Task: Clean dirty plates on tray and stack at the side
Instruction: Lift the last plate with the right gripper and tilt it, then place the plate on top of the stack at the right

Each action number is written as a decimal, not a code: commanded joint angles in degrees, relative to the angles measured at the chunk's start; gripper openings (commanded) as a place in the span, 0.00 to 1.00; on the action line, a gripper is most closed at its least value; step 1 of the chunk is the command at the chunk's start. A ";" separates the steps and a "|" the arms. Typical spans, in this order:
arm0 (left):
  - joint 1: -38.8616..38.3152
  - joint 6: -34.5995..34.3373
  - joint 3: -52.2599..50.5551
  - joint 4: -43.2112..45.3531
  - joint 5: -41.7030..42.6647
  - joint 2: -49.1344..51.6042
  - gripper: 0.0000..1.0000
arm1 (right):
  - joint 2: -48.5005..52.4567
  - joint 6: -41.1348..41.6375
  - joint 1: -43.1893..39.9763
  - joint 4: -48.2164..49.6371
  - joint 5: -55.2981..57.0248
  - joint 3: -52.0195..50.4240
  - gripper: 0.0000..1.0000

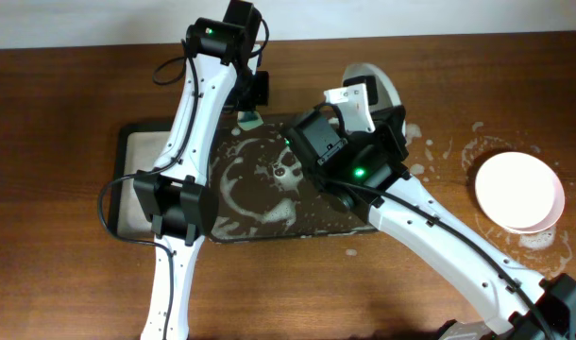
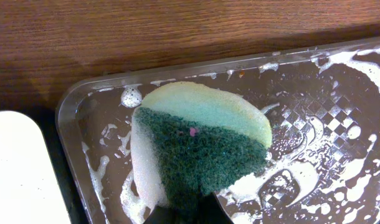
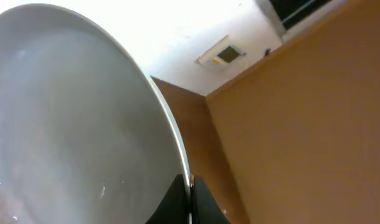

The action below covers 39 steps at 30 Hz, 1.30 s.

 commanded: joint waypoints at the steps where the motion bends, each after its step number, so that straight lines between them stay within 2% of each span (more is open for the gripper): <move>1: 0.24 -0.09 0.76 -0.35 0.83 0.09 0.01 | 0.24 -0.59 -0.83 -1.40 0.39 0.92 0.04; 4: 0.24 -0.09 0.76 -0.37 0.39 0.09 0.01 | 0.17 -0.68 0.59 -1.40 -3.50 0.92 0.04; 6: 0.24 -0.09 0.76 -0.42 0.39 0.09 0.01 | 0.04 -0.59 0.61 -1.36 1.49 0.94 0.04; 8: 0.24 -0.09 0.76 -0.35 0.37 0.09 0.01 | 0.07 -1.66 0.87 -1.57 -6.12 0.94 0.04; 9: 0.24 -0.09 0.76 -0.37 0.39 0.09 0.01 | 0.07 -3.10 0.83 -3.78 -1.14 0.92 0.04; 10: 0.24 -0.09 0.76 -0.42 0.39 0.09 0.01 | -0.04 -1.11 0.04 -4.04 7.54 0.94 0.04; 11: 0.20 -0.09 0.76 -0.33 0.37 0.09 0.01 | -0.11 -1.03 0.02 -2.89 6.34 0.94 0.04; 12: 0.20 -0.09 0.76 -0.31 0.37 0.09 0.01 | -0.09 -2.62 1.07 -3.04 -1.11 0.94 0.04; 14: 0.20 -0.11 0.76 -0.35 0.42 0.09 0.01 | -0.02 -1.64 1.42 -3.91 2.89 0.94 0.04; 15: 0.17 -0.09 0.76 -0.35 0.39 0.09 0.01 | -0.09 2.29 1.16 -3.32 -0.35 0.94 0.04; 16: 0.13 -0.09 0.76 -0.33 0.37 0.09 0.01 | -0.09 0.92 1.22 -4.07 -9.60 0.94 0.04; 18: 0.13 -0.09 0.76 -0.42 0.39 0.09 0.01 | -0.04 2.56 -0.35 -5.11 -6.47 0.94 0.04; 20: 0.09 -0.07 0.76 -0.37 0.37 0.09 0.01 | -0.02 0.52 0.15 -6.54 -9.94 0.94 0.04; 21: 0.09 -0.09 0.76 -0.42 0.37 0.09 0.01 | -0.07 4.00 -0.31 -6.49 -8.39 0.96 0.04; 22: 0.09 -0.09 0.76 -0.09 0.39 0.09 0.01 | -0.09 1.05 1.27 -5.57 -16.24 0.94 0.04; 23: 0.09 -0.09 0.76 0.07 0.39 0.09 0.01 | 0.26 1.05 1.99 -6.03 -14.38 0.94 0.04; 24: 0.09 -0.09 0.76 -0.11 0.39 0.09 0.01 | 0.28 4.96 1.79 -6.19 -12.07 0.94 0.04; 25: 0.09 -0.09 0.76 -0.28 0.39 0.09 0.01 | -0.07 8.35 0.57 -6.14 -15.30 0.94 0.04; 28: 0.09 -0.09 0.76 -0.52 0.39 0.09 0.01 | -0.15 8.72 -7.23 -6.43 -38.38 0.94 0.04; 31: 0.09 -0.09 0.76 -0.52 0.39 0.09 0.01 | -0.39 10.21 -17.57 -7.74 -53.24 0.94 0.04; 34: 0.09 -0.09 0.76 -0.55 0.39 0.09 0.01 | -2.16 9.75 -29.64 -8.76 -63.98 0.92 0.04; 39: 0.09 -0.09 0.76 -0.81 0.37 0.09 0.01 | -2.95 10.08 -56.17 -8.46 -77.55 0.66 0.04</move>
